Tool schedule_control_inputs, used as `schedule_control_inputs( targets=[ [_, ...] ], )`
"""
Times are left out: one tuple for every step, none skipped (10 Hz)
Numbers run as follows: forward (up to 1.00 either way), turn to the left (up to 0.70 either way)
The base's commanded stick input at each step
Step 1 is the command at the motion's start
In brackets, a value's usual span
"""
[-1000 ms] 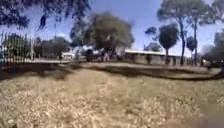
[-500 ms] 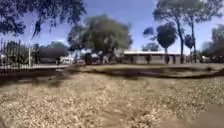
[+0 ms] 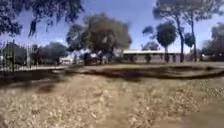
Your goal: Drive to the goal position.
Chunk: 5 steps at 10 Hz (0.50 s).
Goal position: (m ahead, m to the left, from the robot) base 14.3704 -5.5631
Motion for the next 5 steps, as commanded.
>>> schedule_control_inputs(
  targets=[
    [0.7, 0.0],
    [0.7, 0.0],
    [0.7, 0.0],
    [0.7, 0.0],
    [0.7, 0.0]
  ],
)
